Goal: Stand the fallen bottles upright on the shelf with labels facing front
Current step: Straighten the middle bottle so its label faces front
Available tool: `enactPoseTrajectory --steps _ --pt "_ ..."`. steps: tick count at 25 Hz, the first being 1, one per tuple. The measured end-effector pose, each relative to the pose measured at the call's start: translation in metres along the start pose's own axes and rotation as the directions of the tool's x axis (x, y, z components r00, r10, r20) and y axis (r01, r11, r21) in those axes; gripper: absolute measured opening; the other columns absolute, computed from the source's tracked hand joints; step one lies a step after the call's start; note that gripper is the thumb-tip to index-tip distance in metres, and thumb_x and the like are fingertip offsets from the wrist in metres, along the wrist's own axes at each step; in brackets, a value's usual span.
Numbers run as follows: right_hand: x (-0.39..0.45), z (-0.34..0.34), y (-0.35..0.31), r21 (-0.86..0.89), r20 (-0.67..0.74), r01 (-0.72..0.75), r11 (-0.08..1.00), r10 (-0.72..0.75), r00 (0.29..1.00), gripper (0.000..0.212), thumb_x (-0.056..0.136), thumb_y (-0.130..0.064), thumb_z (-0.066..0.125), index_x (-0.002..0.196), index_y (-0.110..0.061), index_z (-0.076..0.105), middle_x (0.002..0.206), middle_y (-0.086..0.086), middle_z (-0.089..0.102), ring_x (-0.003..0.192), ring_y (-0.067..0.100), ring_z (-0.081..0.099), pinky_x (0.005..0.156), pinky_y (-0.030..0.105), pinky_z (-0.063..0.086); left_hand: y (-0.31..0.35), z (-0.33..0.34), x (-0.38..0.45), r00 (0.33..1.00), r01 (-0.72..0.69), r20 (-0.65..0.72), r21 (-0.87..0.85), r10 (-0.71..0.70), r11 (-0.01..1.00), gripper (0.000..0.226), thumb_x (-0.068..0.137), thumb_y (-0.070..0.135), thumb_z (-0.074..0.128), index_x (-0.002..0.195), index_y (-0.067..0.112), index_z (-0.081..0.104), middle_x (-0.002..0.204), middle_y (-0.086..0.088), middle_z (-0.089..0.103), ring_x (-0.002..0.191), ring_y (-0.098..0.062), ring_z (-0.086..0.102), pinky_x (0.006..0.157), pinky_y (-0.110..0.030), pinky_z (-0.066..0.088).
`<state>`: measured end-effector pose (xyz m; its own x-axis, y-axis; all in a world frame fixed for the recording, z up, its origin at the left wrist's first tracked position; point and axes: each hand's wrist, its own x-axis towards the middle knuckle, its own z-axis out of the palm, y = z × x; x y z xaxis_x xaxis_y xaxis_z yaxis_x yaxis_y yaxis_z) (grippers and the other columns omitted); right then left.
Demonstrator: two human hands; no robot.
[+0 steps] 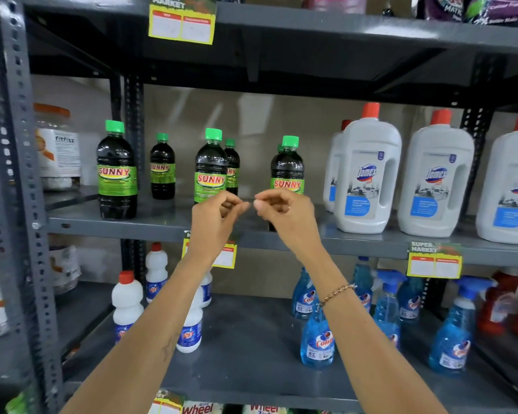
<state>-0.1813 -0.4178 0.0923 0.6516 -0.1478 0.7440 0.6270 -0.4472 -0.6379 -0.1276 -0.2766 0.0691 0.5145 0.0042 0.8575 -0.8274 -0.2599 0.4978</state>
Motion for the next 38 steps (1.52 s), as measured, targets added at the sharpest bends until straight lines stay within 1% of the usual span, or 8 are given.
enactPoseTrajectory --steps 3,5,7,9,12,15,24,38 --pt "0.006 0.035 -0.007 0.002 0.035 0.003 1.000 -0.003 0.999 0.009 0.082 -0.010 0.070 0.091 -0.013 0.071 0.080 0.000 0.070 0.076 0.020 0.068 0.075 0.031 0.057 -0.014 -0.032 0.002 0.977 -0.055 -0.207 0.019 0.058 0.998 0.018 0.089 0.024 0.066 0.097 0.008 0.064 0.088 0.000 0.065 0.075 -0.002 0.059 0.068 -0.010 0.043" --pt "0.012 0.050 -0.002 -0.025 -0.005 -0.067 0.997 0.067 0.998 0.022 0.084 -0.012 0.068 0.105 -0.006 0.068 0.094 0.005 0.070 0.083 0.015 0.065 0.078 0.025 0.054 -0.028 -0.047 0.011 0.973 0.049 -0.229 0.030 -0.041 0.998 0.035 0.087 0.030 0.068 0.113 0.009 0.056 0.107 -0.005 0.057 0.086 -0.010 0.056 0.075 -0.019 0.047" --pt "0.018 0.065 0.001 -0.019 0.051 -0.197 0.980 0.198 0.979 0.039 0.087 -0.013 0.066 0.123 -0.003 0.057 0.112 0.007 0.064 0.096 0.012 0.060 0.085 0.023 0.050 -0.042 -0.061 0.022 0.969 0.245 -0.055 0.062 -0.241 0.968 0.056 0.085 0.033 0.069 0.129 0.006 0.046 0.121 -0.006 0.050 0.099 -0.015 0.055 0.080 -0.026 0.046" --pt "0.023 0.075 0.003 -0.030 0.185 -0.301 0.953 0.301 0.935 0.046 0.090 -0.009 0.061 0.132 -0.001 0.046 0.122 0.004 0.058 0.105 0.013 0.055 0.093 0.027 0.047 -0.052 -0.069 0.027 0.902 0.360 0.194 0.150 -0.385 0.921 0.065 0.084 0.037 0.069 0.134 0.005 0.043 0.127 -0.004 0.051 0.109 -0.017 0.056 0.083 -0.026 0.041" --pt "0.023 0.080 0.006 -0.049 0.273 -0.377 0.925 0.375 0.886 0.047 0.092 -0.004 0.056 0.136 -0.001 0.041 0.119 0.004 0.055 0.107 0.014 0.052 0.094 0.029 0.046 -0.062 -0.072 0.028 0.860 0.320 0.337 0.230 -0.383 0.919 0.064 0.080 0.040 0.073 0.128 0.005 0.050 0.123 -0.004 0.060 0.107 -0.017 0.059 0.083 -0.025 0.042" --pt "0.026 0.086 0.009 -0.061 0.248 -0.390 0.919 0.392 0.886 0.042 0.092 -0.005 0.056 0.133 -0.003 0.046 0.119 0.006 0.059 0.107 0.016 0.056 0.092 0.029 0.047 -0.064 -0.073 0.030 0.869 0.331 0.333 0.159 -0.366 0.930 0.055 0.080 0.032 0.075 0.122 0.005 0.052 0.118 -0.007 0.064 0.097 -0.015 0.059 0.082 -0.024 0.045" --pt "0.027 0.094 0.014 -0.071 0.165 -0.398 0.914 0.405 0.899 0.032 0.088 -0.009 0.063 0.119 -0.005 0.059 0.112 0.010 0.067 0.103 0.022 0.063 0.091 0.035 0.052 -0.073 -0.074 0.037 0.863 0.335 0.344 0.161 -0.371 0.928 0.043 0.080 0.026 0.075 0.118 0.008 0.063 0.114 -0.007 0.070 0.104 -0.021 0.065 0.095 -0.041 0.050" --pt "0.024 0.098 0.014 -0.083 0.126 -0.410 0.908 0.417 0.900 0.035 0.088 -0.011 0.064 0.122 -0.007 0.056 0.112 0.007 0.066 0.105 0.023 0.063 0.094 0.039 0.052 -0.071 -0.079 0.033 0.878 0.269 0.335 0.244 -0.341 0.932 0.040 0.081 0.035 0.072 0.117 0.019 0.065 0.115 -0.002 0.070 0.107 -0.019 0.064 0.095 -0.039 0.049"
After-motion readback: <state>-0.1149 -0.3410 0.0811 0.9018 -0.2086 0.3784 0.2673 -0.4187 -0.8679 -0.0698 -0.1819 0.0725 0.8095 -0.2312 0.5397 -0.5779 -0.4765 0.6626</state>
